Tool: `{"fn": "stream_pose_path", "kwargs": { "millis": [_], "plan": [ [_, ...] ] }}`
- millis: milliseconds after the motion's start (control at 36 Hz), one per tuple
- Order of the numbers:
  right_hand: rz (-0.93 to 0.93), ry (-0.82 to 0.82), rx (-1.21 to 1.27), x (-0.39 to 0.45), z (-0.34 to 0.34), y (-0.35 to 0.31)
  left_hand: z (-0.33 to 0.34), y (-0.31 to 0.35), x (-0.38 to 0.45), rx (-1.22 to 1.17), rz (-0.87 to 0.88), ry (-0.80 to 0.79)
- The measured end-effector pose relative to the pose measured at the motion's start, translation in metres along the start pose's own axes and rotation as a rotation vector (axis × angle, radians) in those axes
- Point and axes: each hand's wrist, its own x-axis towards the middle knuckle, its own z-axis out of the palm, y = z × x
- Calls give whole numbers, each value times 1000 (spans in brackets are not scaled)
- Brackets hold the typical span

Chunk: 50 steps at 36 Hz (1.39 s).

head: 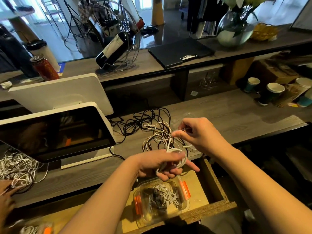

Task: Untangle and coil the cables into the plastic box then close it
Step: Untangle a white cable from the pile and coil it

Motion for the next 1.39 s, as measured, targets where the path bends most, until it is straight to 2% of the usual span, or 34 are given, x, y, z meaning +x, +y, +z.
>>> {"fn": "stream_pose_path", "kwargs": {
  "millis": [111,333,444,639,833,1083,1194,1389],
  "plan": [
    [17,16,86,-1,7,4,0,2,-3,34,7,91],
    [160,-21,325,-3,13,14,-16,0,-6,-8,252,498],
    [220,-33,438,-5,24,18,-13,1,-4,-67,361,633],
    [303,-25,666,-6,61,-4,-7,1,-2,-294,483,698],
    [336,-127,895,-10,87,-30,-15,3,-7,-549,698,819],
    [397,-205,963,-9,94,-43,-16,-2,-8,-490,773,878],
    [389,-203,969,-8,94,-39,-12,-1,-6,-544,799,885],
    [313,-256,815,-13,95,-36,-7,2,3,-487,804,1101]
  ]
}}
